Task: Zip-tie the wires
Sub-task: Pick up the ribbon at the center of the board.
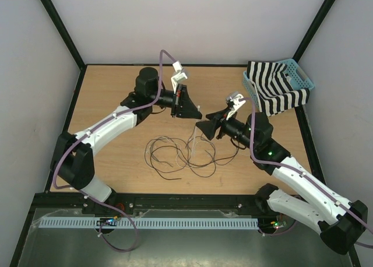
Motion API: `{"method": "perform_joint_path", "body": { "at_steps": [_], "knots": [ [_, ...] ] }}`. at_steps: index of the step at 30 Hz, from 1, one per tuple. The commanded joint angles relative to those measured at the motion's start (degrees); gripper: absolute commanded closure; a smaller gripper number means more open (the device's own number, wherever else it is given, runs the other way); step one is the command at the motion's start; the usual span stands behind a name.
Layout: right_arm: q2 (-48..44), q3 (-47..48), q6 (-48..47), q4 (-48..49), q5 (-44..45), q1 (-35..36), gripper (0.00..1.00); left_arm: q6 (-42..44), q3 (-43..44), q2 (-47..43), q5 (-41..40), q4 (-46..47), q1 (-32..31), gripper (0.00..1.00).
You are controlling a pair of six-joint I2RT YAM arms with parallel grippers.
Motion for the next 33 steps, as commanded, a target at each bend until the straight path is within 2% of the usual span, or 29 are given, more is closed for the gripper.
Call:
{"method": "perform_joint_path", "body": {
  "at_steps": [1, 5, 7, 10, 14, 16, 18, 21, 28, 33],
  "knots": [
    [0.61, -0.83, 2.99, 5.05, -2.81, -0.39, 0.34, -0.42, 1.40, -3.05, 1.20, 4.34, -0.13, 1.00],
    [1.51, -1.65, 6.00, 8.92, -4.38, -0.32, 0.38, -3.62, 0.25, -3.78, -1.52, 8.44, -0.22, 1.00],
    [2.25, -1.80, 7.03, 10.13, -5.27, -0.32, 0.43, -5.95, -0.25, -3.57, -2.39, 11.25, -0.22, 1.00],
    [2.64, -2.11, 7.15, 10.95, -5.52, -0.36, 0.60, -9.49, -1.06, -3.21, -2.87, 15.74, -0.16, 1.00],
    [2.04, -2.39, 8.51, 10.83, -3.89, -0.35, 0.90, -11.22, -1.65, -2.91, -4.07, 17.64, 0.40, 0.99],
    [1.88, -2.09, 8.91, 10.13, -2.92, -0.42, 1.00, -10.98, -2.24, -2.99, -5.15, 17.92, 0.65, 0.84],
    [2.08, -1.66, 9.02, 9.61, -2.84, -0.48, 1.00, -10.81, -3.04, -3.13, -5.84, 18.12, 0.77, 0.72],
    [2.34, -1.48, 9.35, 9.46, -2.82, -0.65, 1.00, -10.83, -3.65, -2.99, -5.96, 18.64, 0.82, 0.66],
    [2.44, -1.30, 9.37, 9.00, -2.82, -1.01, 1.00, -11.22, -4.32, -2.71, -5.96, 20.13, 0.81, 0.67],
    [2.87, -1.25, 9.65, 9.02, -3.19, -1.06, 1.00, -12.67, -4.60, -1.87, -5.83, 23.01, 0.78, 0.75]
  ]
}}
